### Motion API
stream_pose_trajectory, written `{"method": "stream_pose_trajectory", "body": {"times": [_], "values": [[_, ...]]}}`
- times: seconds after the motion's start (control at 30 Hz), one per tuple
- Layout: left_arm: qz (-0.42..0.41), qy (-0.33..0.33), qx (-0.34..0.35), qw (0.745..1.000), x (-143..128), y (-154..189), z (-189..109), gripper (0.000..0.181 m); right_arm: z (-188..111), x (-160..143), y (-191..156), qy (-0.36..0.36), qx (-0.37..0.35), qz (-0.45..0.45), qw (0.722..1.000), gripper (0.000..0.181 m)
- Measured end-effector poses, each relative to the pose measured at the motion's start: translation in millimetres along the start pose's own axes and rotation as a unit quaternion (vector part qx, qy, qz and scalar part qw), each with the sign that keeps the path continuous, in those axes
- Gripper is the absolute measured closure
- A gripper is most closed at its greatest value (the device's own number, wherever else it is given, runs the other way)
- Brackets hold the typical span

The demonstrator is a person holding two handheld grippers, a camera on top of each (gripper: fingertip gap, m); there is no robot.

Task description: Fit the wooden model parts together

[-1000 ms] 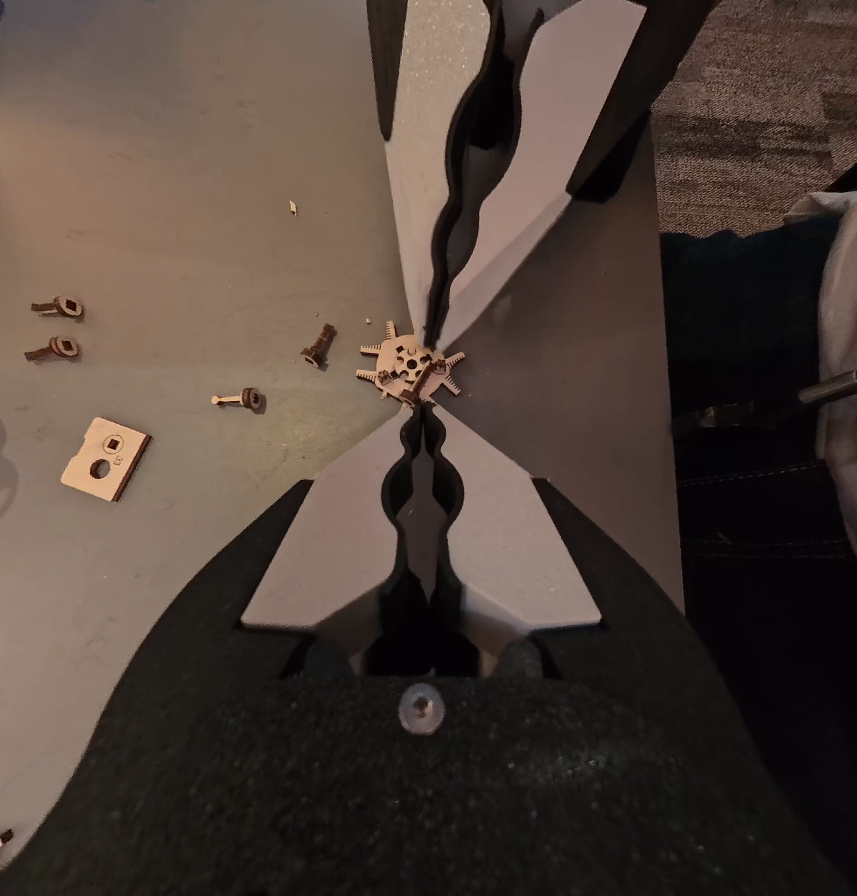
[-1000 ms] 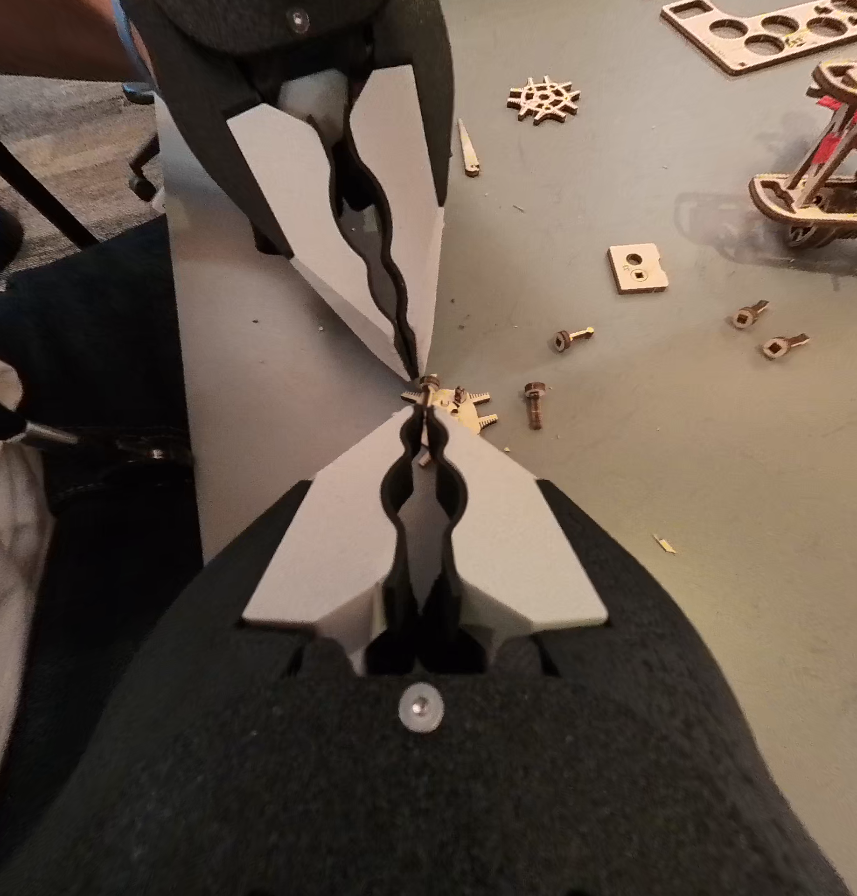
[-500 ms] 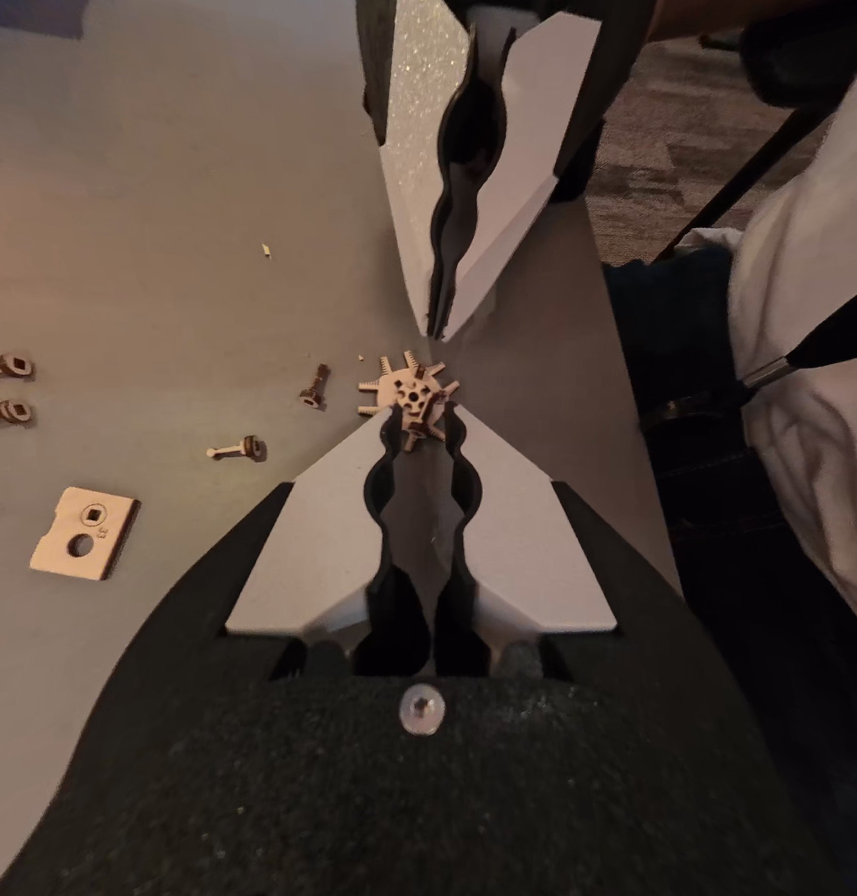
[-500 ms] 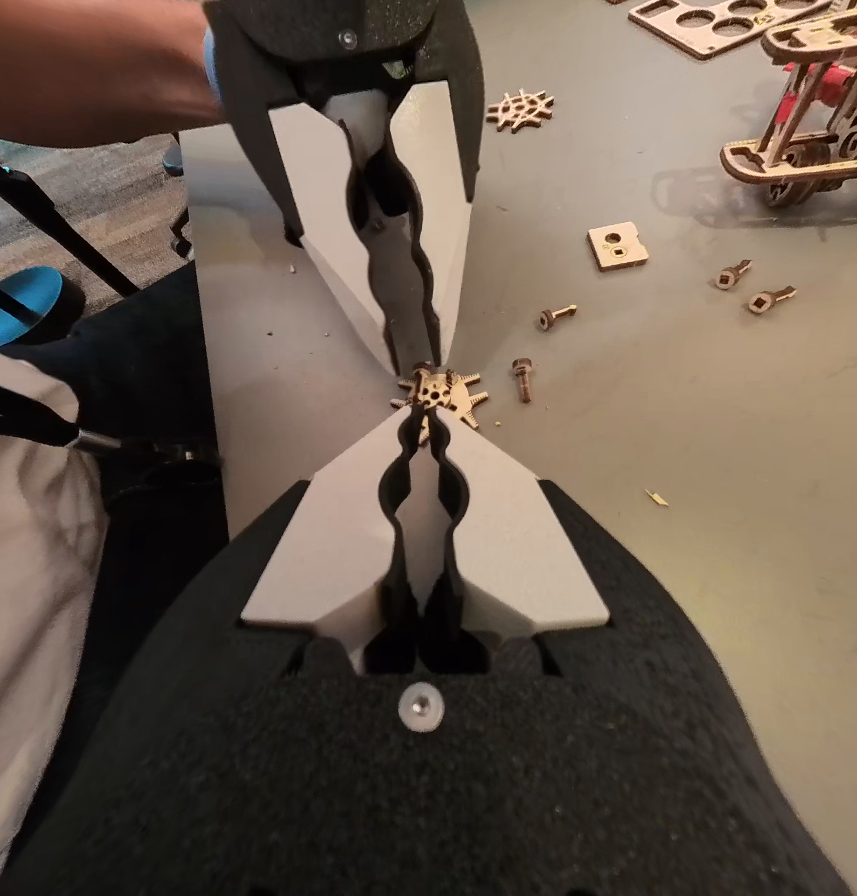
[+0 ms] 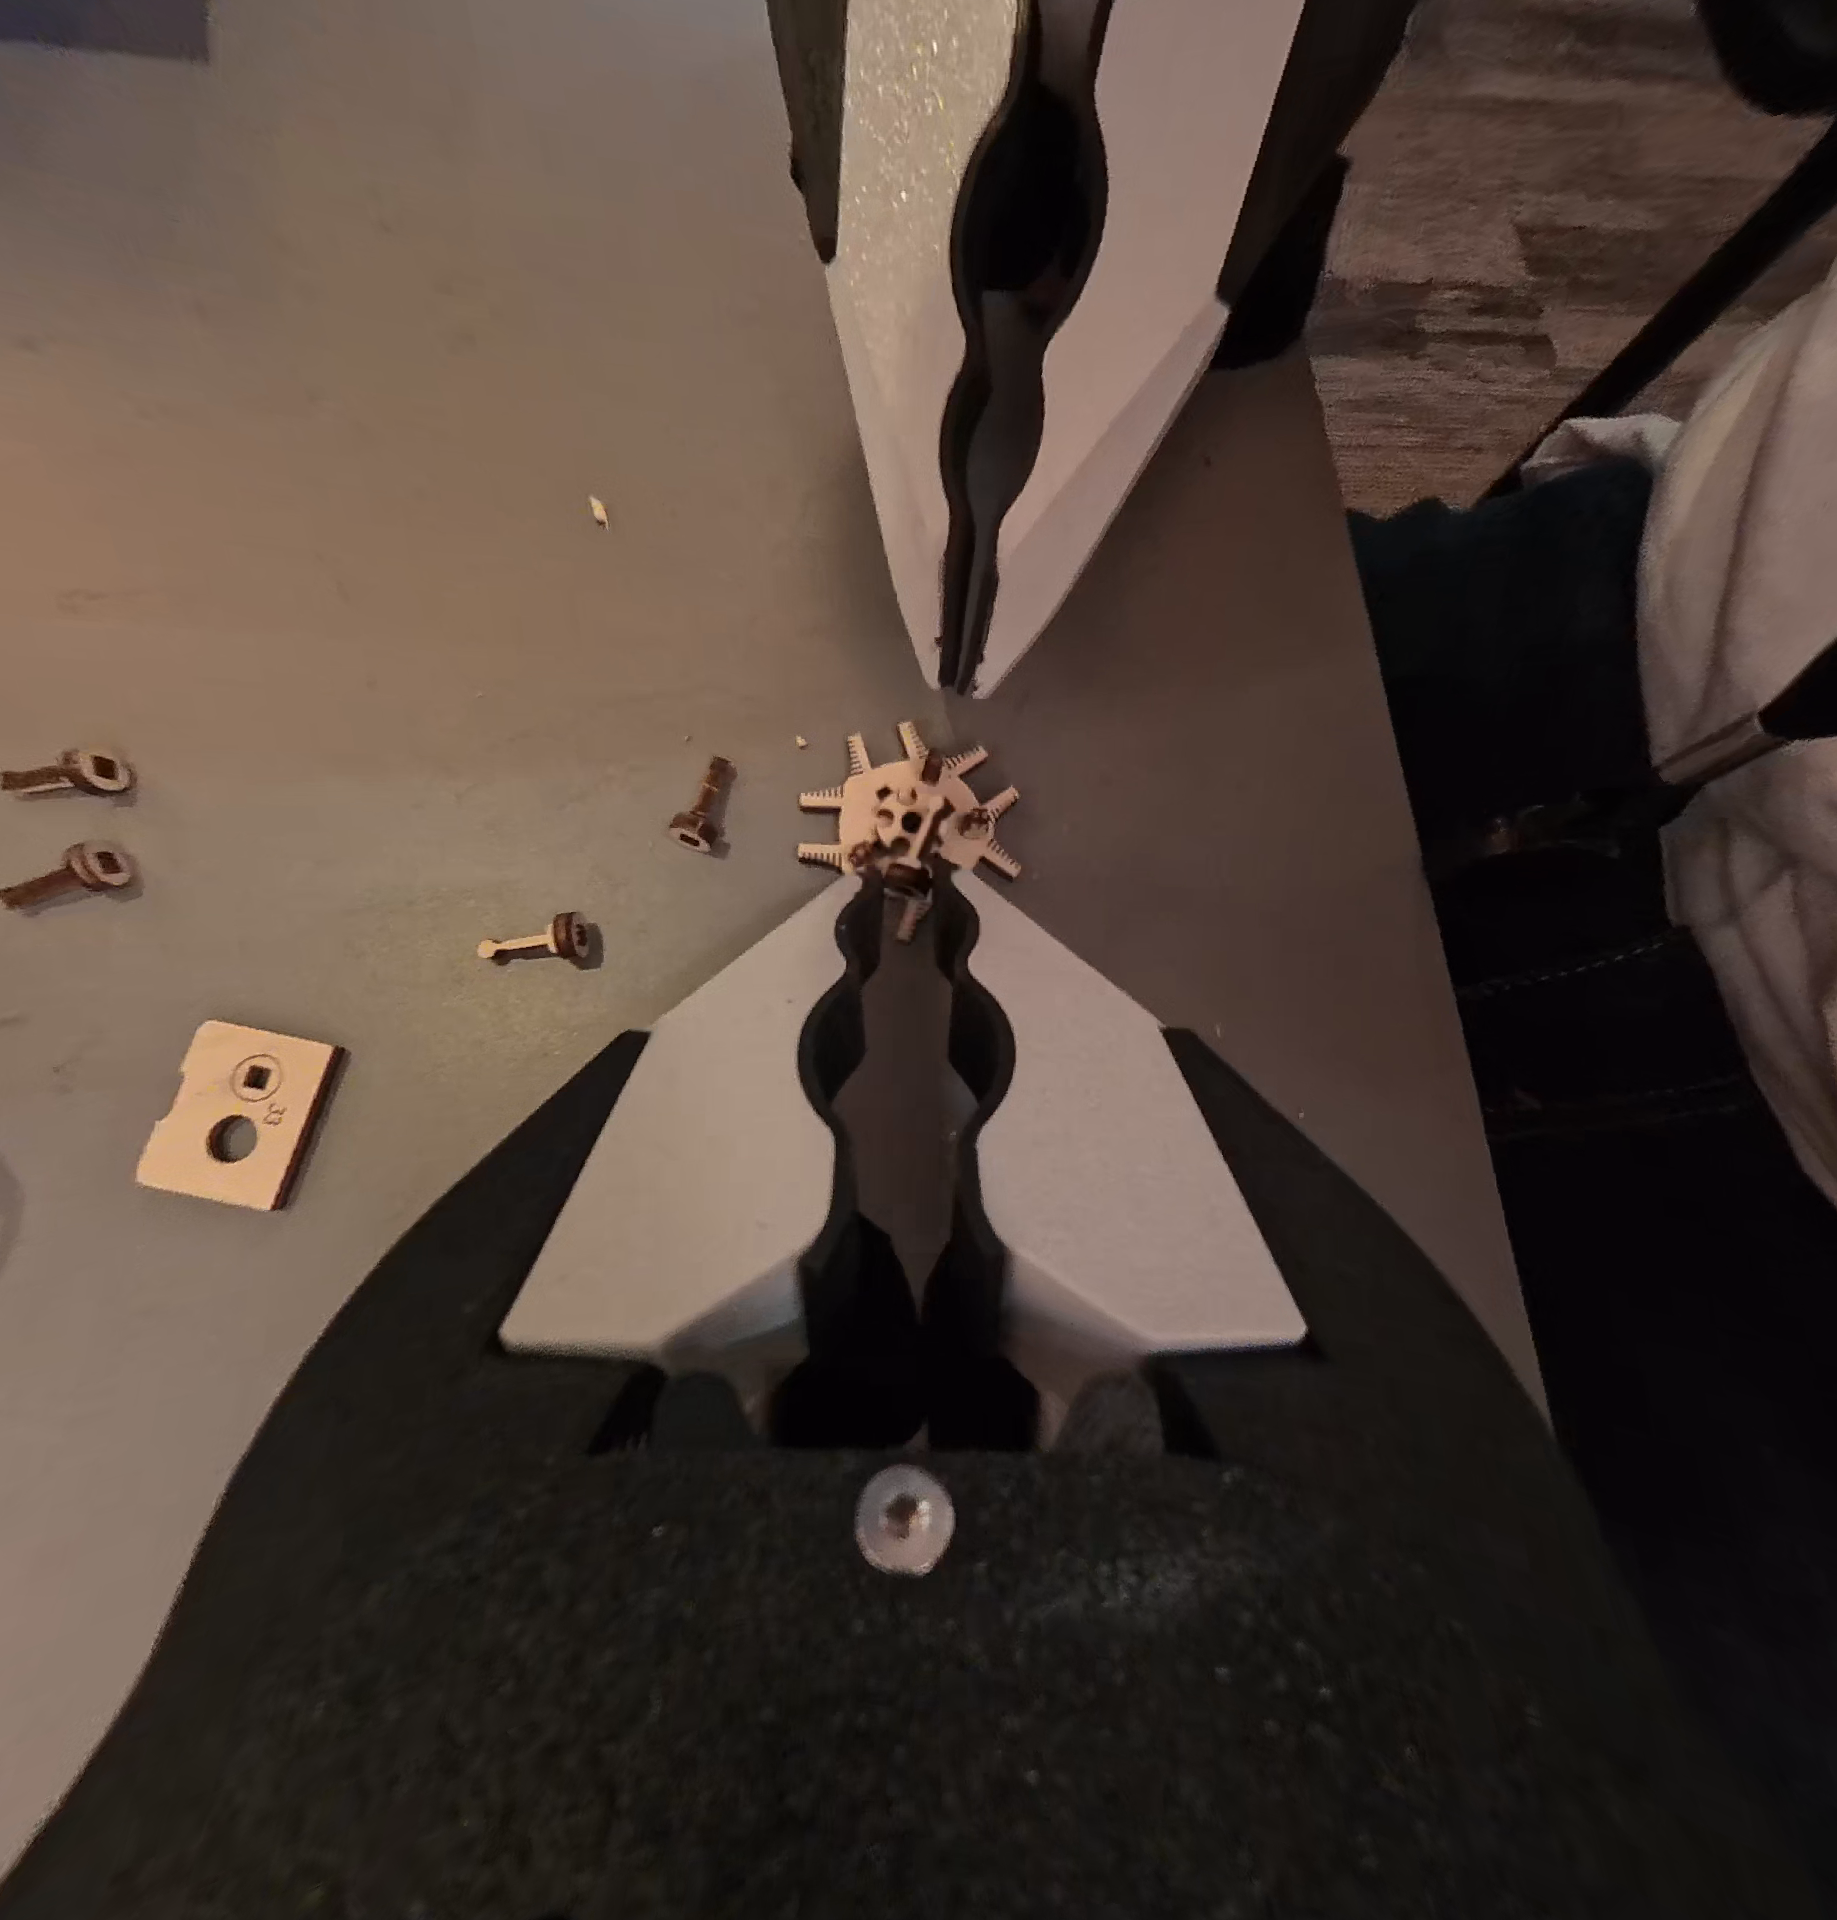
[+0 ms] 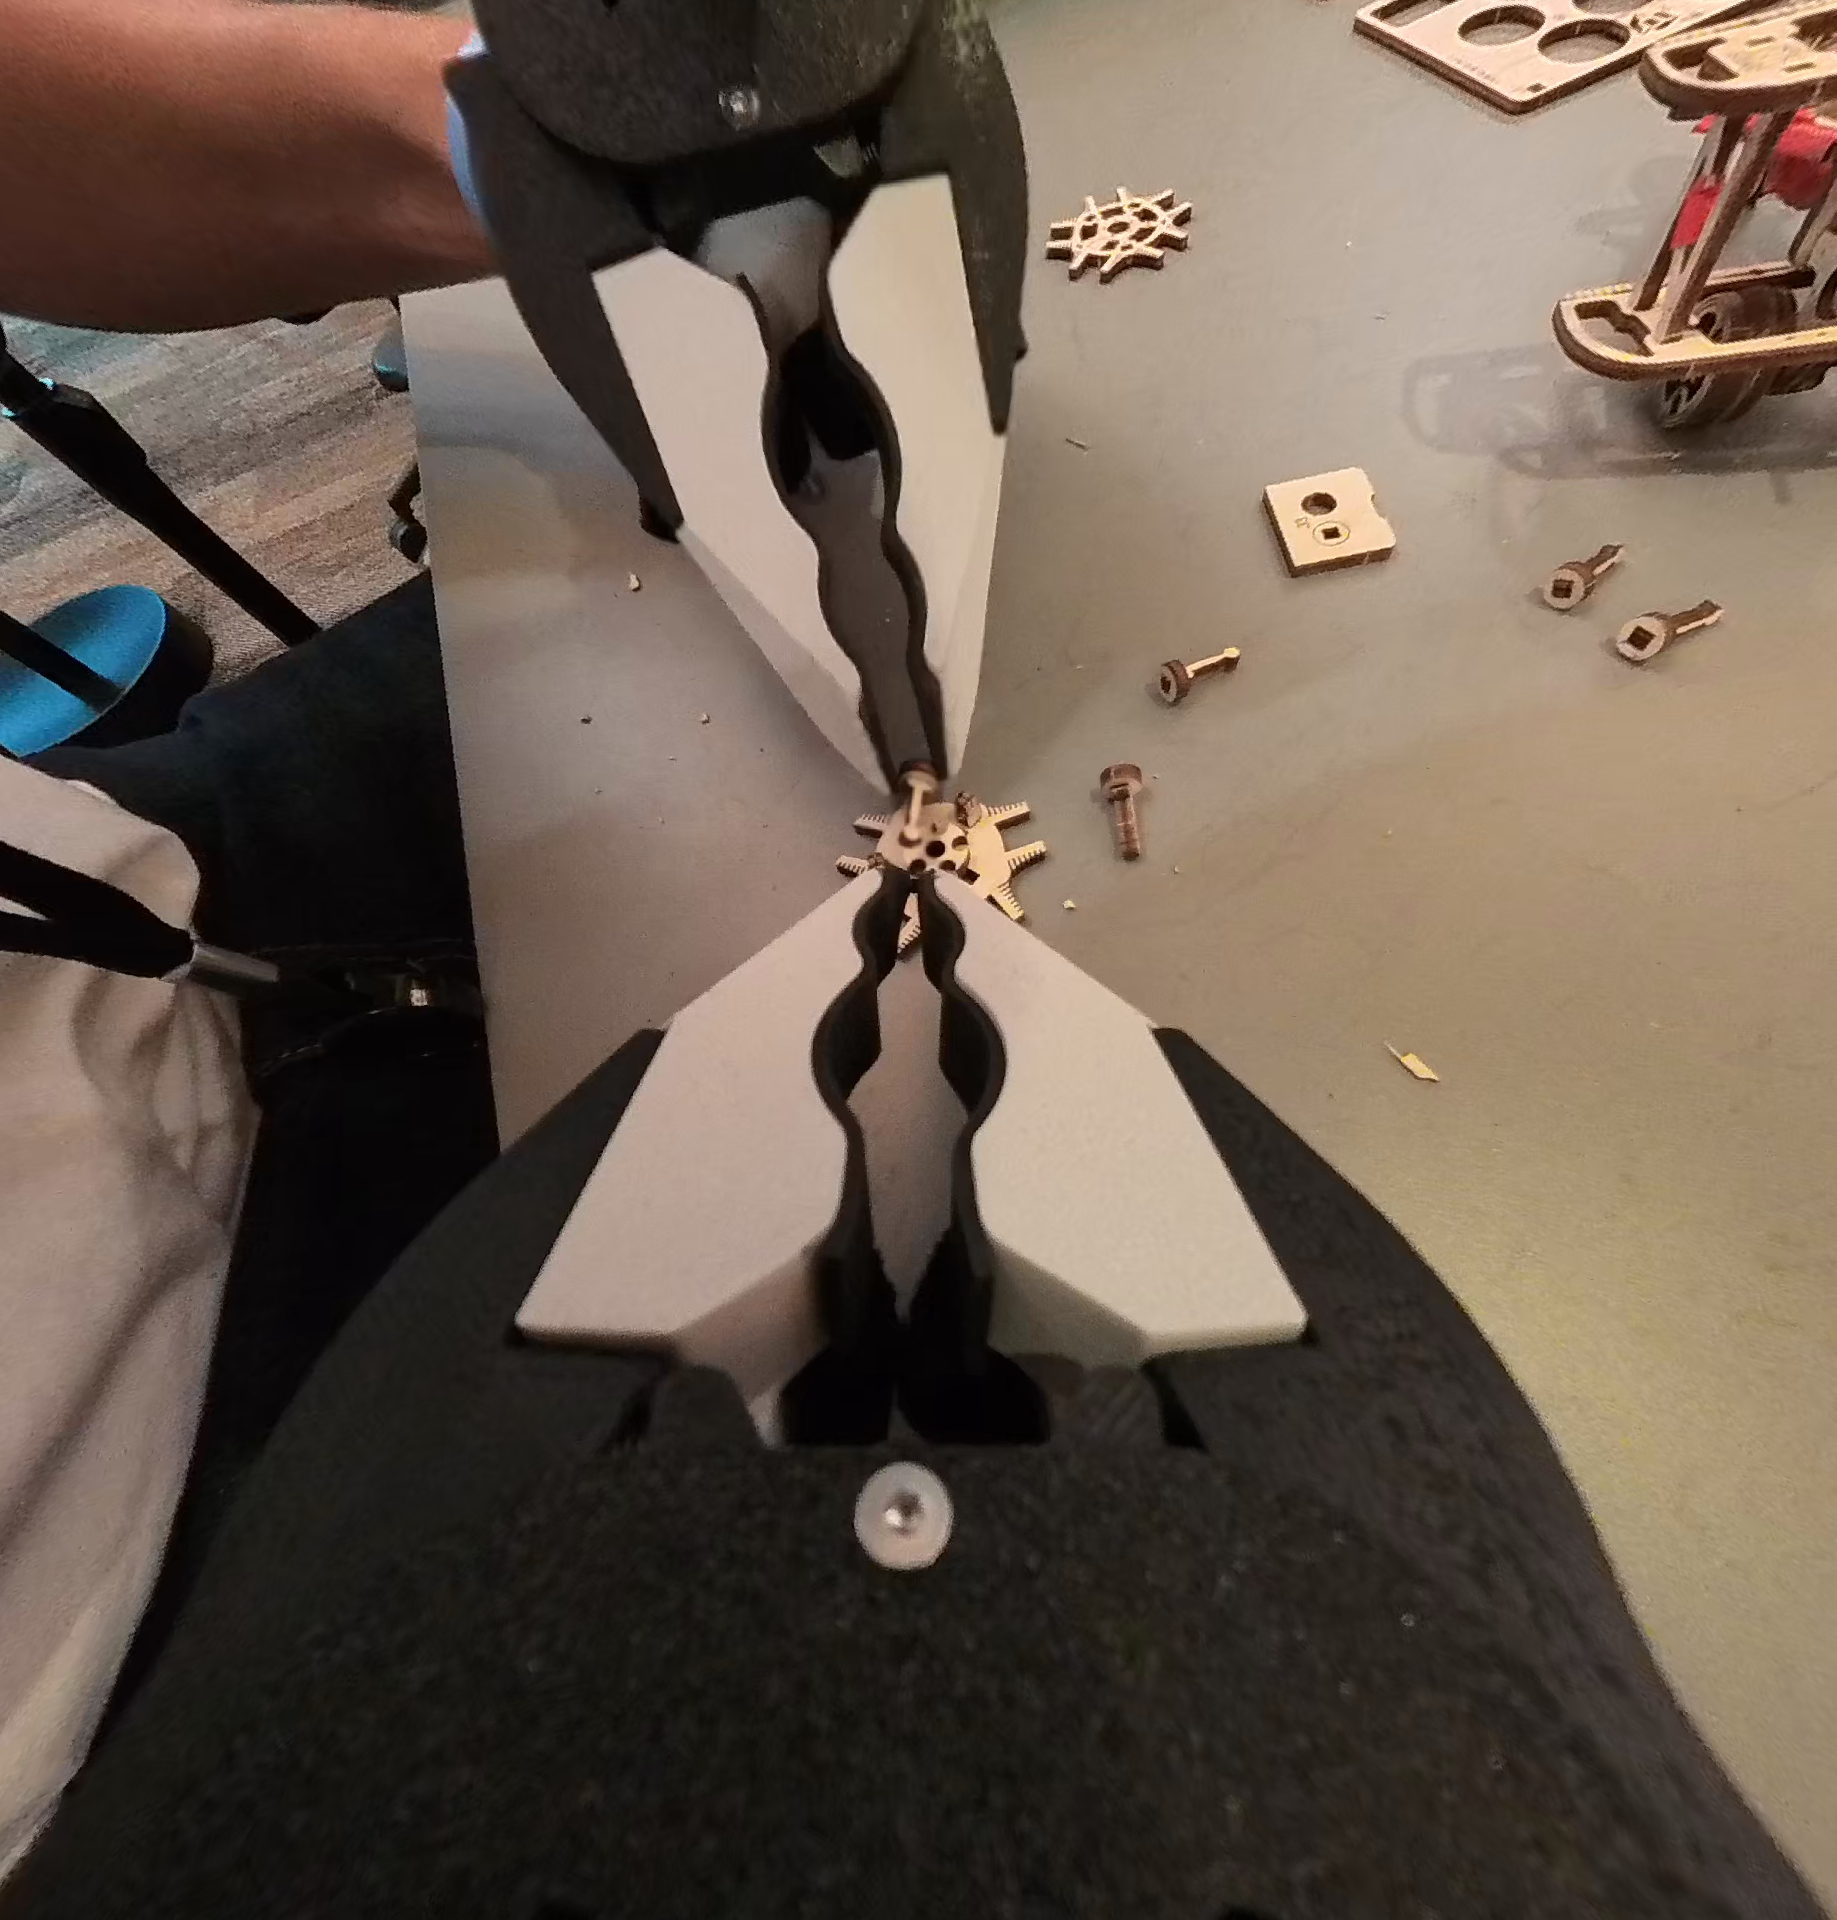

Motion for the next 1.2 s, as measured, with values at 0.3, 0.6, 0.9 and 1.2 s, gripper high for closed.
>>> {"method": "stream_pose_trajectory", "body": {"times": [0.3,0.6,0.9,1.2], "values": [[-0.104,-0.015,0.174,0.979,-0.7,17.9,-2.2,0.175,-0.4,-1.3,4.6,-0.009,-0.041,-0.002,0.999,0.181],[-0.202,0.006,0.329,0.922,-3.0,59.1,10.7,0.174,2.5,0.7,11.1,-0.015,-0.078,-0.023,0.997,0.173],[-0.201,0.028,0.400,0.894,0.4,74.6,23.8,0.174,9.3,1.4,1.8,-0.026,-0.056,-0.074,0.995,0.170],[-0.191,0.025,0.402,0.895,2.9,77.0,28.5,0.174,20.7,5.1,4.1,-0.038,0.014,-0.018,0.999,0.160]]}}
Point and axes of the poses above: each gripper's, where its closed fingertips meet, z out along the fingers, x out of its top, y = z × x across the jaws, the point moved 10 cm from there along -z, back along the fingers, and after that the axes turned 6 degrees about y, right-handed, at the moved point
